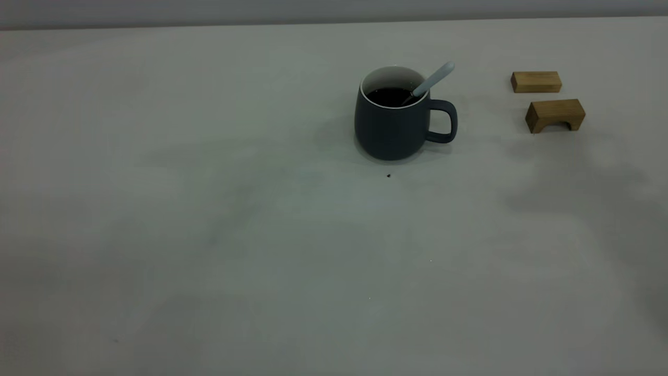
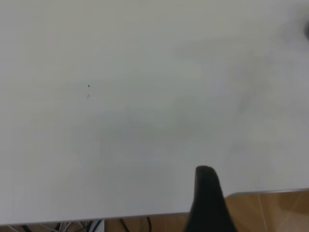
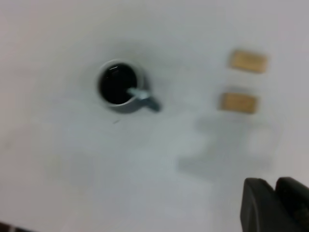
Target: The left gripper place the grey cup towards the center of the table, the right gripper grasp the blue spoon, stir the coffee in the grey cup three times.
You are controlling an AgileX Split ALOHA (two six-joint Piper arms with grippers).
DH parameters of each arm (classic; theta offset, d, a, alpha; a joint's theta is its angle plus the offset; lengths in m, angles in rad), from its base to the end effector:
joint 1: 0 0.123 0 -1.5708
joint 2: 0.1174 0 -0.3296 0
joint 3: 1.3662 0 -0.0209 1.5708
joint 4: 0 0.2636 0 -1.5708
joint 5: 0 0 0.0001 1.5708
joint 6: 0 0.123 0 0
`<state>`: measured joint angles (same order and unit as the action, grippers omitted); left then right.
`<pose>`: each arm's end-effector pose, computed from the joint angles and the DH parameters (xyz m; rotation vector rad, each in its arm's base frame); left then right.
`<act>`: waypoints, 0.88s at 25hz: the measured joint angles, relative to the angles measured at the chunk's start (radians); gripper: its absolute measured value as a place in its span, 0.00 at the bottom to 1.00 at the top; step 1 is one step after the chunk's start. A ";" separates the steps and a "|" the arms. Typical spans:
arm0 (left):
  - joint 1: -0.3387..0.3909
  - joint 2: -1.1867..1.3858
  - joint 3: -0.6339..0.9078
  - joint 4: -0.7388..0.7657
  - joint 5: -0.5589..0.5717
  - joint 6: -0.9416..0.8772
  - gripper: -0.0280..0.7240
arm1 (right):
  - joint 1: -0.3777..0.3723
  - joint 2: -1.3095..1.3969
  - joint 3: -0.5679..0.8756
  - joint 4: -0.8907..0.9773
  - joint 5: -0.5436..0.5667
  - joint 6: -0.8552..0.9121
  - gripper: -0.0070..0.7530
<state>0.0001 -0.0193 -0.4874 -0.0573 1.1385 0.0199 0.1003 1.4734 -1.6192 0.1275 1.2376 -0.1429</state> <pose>-0.0162 -0.0064 0.2565 0.0265 2.1143 -0.0574 0.3208 0.0471 0.4308 -0.3032 2.5513 0.1546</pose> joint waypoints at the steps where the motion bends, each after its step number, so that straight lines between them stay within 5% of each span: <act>1: 0.000 0.000 0.000 0.000 0.000 0.000 0.82 | 0.000 -0.034 0.024 -0.025 0.000 0.000 0.12; 22: 0.000 0.000 0.000 0.000 0.000 0.000 0.82 | -0.002 -0.484 0.628 -0.146 -0.001 0.025 0.14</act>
<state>0.0001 -0.0193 -0.4874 -0.0573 1.1385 0.0199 0.0985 0.9891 -0.9910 -0.0189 1.2370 -0.1177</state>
